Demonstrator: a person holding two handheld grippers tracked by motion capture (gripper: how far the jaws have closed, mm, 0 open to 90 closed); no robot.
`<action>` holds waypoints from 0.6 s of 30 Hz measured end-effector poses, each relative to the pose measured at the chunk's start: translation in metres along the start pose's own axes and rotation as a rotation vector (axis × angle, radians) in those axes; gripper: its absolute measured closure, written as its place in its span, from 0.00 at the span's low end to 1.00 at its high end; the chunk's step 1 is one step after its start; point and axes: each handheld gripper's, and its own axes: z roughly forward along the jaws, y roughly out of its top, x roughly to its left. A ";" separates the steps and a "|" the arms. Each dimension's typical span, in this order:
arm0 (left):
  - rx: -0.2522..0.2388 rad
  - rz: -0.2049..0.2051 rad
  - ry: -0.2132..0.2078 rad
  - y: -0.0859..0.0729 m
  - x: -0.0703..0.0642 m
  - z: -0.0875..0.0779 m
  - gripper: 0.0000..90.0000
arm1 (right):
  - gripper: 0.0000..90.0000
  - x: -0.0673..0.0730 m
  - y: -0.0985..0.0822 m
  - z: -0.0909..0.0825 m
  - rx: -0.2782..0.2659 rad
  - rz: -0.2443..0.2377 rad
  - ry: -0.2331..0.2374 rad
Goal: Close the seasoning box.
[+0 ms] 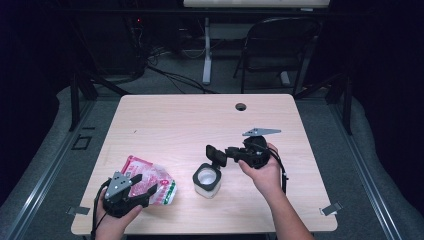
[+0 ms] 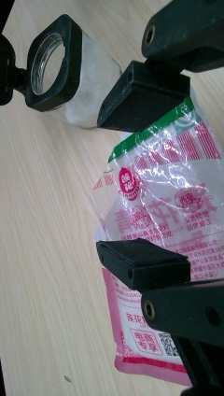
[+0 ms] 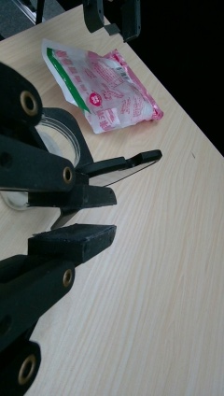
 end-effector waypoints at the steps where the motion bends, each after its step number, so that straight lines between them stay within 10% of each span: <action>1: 0.000 0.000 0.002 0.000 0.000 0.000 0.38 | 0.88 0.000 0.000 0.000 0.003 -0.004 0.002; 18: -0.001 -0.012 0.010 -0.001 0.005 -0.001 0.38 | 0.88 0.008 -0.004 0.005 0.027 -0.026 0.011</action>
